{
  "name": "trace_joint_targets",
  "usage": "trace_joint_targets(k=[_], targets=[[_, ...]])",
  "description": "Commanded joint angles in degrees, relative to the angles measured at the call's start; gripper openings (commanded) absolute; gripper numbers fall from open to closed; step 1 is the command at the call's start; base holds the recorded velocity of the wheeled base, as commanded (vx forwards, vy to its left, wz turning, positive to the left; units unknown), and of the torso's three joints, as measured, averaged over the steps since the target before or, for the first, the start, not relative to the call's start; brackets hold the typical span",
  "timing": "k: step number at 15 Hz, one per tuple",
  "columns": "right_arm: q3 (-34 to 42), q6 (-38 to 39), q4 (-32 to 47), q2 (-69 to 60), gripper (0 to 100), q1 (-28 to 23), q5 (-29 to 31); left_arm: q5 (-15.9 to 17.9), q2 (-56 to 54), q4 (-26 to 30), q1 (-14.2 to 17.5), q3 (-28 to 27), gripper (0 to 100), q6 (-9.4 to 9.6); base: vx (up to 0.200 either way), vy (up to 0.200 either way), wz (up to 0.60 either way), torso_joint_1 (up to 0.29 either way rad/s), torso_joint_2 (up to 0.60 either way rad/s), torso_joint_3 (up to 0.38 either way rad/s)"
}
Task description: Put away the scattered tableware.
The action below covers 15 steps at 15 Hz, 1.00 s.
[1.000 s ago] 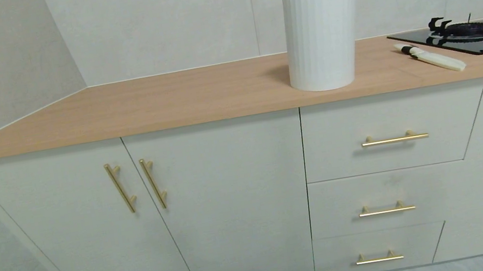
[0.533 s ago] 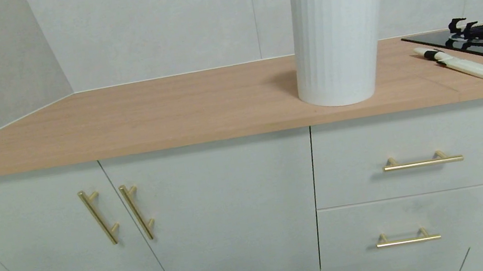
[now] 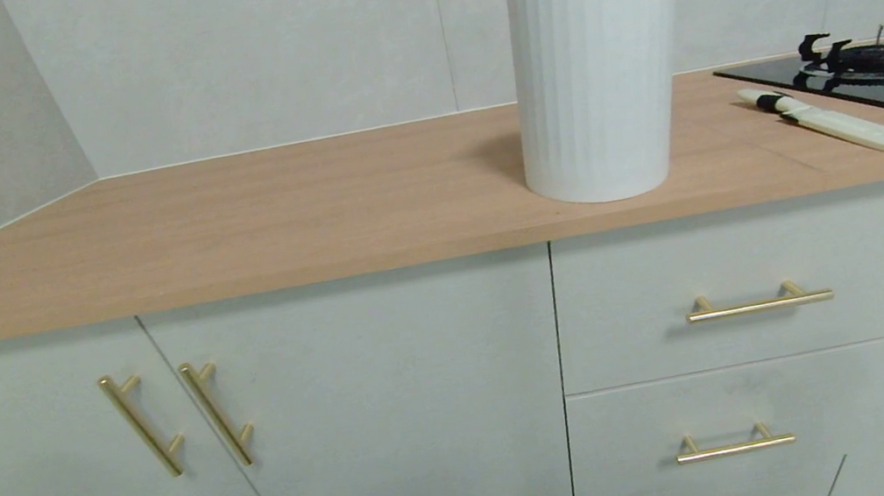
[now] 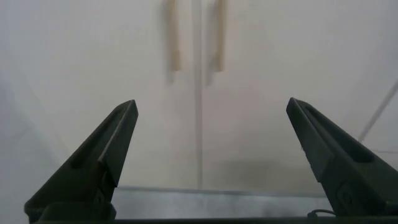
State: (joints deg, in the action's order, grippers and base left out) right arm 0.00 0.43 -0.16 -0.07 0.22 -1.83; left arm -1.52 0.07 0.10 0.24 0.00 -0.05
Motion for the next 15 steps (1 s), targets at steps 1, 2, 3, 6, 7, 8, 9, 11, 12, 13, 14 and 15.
trace_joint_targets(k=[1,2,3,6,7,8,9,11,12,13,14,15], targets=[[0.0,0.0,0.0,0.1,100,0.0,0.0,0.0,0.0,0.0,0.0,0.0,100,-0.04,0.0,0.0,0.0,0.0,0.0,0.0],[0.0,0.0,0.0,0.1,100,0.0,0.0,-0.1,0.0,0.0,0.1,0.0,100,-0.04,0.0,0.0,0.0,0.0,0.0,0.0],[0.0,0.0,0.0,0.1,100,0.0,0.0,0.0,0.0,0.0,0.1,0.0,100,-0.04,0.0,0.0,0.0,0.0,0.0,0.0],[0.0,0.0,0.0,0.1,100,0.0,0.0,-0.1,0.0,0.0,0.1,0.0,100,-0.13,0.0,0.0,0.0,0.0,0.0,0.0],[0.0,0.0,0.0,0.1,100,0.0,0.0,-0.1,0.0,0.0,0.0,0.0,100,-0.13,0.0,0.0,0.0,0.0,0.0,0.0],[0.0,0.0,0.0,0.1,100,0.0,0.0,-0.1,0.0,0.0,0.1,0.0,100,-0.04,0.0,0.0,0.0,0.0,0.0,0.0],[0.0,0.0,0.0,0.1,100,0.0,0.0,0.0,0.0,0.0,0.1,0.0,100,-0.04,0.0,0.0,0.0,0.0,0.0,0.0],[0.0,0.0,0.0,0.1,100,0.0,0.0,-0.1,0.0,0.0,0.1,0.0,100,-0.04,0.0,-0.1,0.0,0.004,0.0,-0.001],[0.0,0.0,0.0,0.1,100,0.0,0.0,-0.1,0.0,0.0,0.1,0.0,100,-0.04,0.0,-0.2,0.0,-0.002,0.0,-0.002],[0.0,0.0,0.0,0.1,100,0.0,0.0,-0.1,0.0,0.0,0.1,0.0,100,-0.04,0.0,-0.2,0.0,-0.002,0.0,0.007],[0.0,0.0,0.0,0.1,100,0.0,0.0,-0.1,0.0,0.0,0.1,0.0,100,-0.04,0.0,-0.2,0.0,0.002,0.01,-0.002],[0.0,0.0,0.0,0.1,100,0.0,0.0,-0.1,0.0,0.0,0.1,0.0,100,-0.04,0.0,-0.2,0.0,0.007,0.01,0.002]])
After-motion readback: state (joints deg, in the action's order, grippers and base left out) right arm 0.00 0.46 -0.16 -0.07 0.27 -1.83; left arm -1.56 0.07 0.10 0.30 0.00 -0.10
